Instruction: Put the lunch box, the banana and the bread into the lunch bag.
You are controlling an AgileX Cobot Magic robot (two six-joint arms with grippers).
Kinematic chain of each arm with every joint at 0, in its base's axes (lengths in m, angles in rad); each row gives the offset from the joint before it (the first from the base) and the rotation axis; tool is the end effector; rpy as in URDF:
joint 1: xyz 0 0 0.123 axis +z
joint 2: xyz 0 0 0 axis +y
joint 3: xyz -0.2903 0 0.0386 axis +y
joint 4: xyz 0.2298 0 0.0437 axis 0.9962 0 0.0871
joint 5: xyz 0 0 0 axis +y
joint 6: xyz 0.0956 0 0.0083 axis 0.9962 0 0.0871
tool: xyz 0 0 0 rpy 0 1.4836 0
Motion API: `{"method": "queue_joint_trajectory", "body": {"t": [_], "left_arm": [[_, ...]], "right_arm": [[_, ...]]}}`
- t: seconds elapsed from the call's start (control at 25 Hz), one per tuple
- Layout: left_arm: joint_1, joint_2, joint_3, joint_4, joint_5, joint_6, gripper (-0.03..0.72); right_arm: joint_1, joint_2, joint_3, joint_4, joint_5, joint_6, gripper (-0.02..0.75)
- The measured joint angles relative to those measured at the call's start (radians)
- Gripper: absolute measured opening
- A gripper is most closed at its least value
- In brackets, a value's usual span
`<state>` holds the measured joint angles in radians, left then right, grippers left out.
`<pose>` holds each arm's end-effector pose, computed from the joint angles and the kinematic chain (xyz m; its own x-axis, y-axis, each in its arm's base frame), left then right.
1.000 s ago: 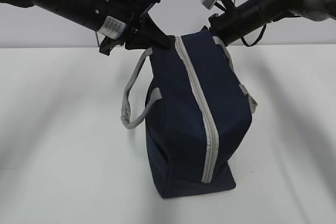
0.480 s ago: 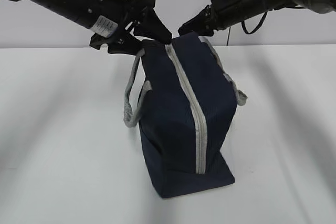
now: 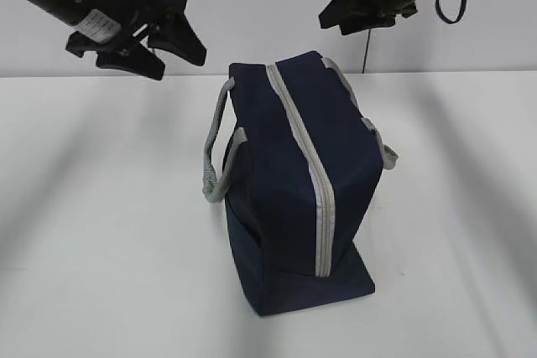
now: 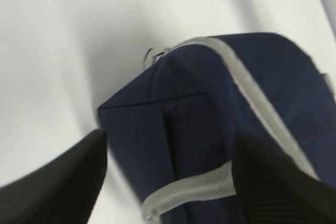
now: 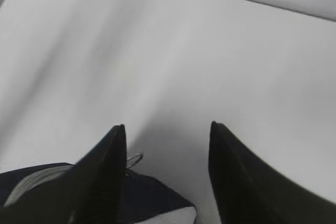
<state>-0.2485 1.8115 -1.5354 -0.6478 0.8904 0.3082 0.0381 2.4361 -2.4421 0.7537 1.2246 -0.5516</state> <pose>0.3648 -0.1390 0.3054 -0.8550 0.0933 -0.5102 0.3627 0.8107 -0.4596 0.5113 0.0813 0.2644 -0.7371 -0.2126 -0.6414 -0.5609 0.7219 0.4053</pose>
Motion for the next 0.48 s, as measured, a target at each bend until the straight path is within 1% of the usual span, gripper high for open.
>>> {"method": "queue_joint_trajectory", "body": {"t": [0.08,0.16,0.32,0.44,0.48], "left_arm": [[0.000,-0.012,0.002,0.096,0.015,-0.076,0.498],[0.000,-0.028,0.024,0.163,0.017,-0.126,0.498],[0.001,-0.088,0.119,0.238,0.000,-0.200,0.497],[0.001,-0.156,0.224,0.274,-0.034,-0.231,0.488],[0.001,-0.183,0.263,0.282,-0.045,-0.238,0.483]], "right_arm": [[0.000,-0.026,0.000,-0.086,0.004,0.111,0.377],[0.004,-0.062,0.004,-0.147,0.009,0.221,0.378],[0.022,-0.169,0.098,-0.276,0.011,0.359,0.379],[0.056,-0.255,0.226,-0.395,0.011,0.403,0.380],[0.058,-0.277,0.273,-0.419,0.013,0.411,0.380]]}}
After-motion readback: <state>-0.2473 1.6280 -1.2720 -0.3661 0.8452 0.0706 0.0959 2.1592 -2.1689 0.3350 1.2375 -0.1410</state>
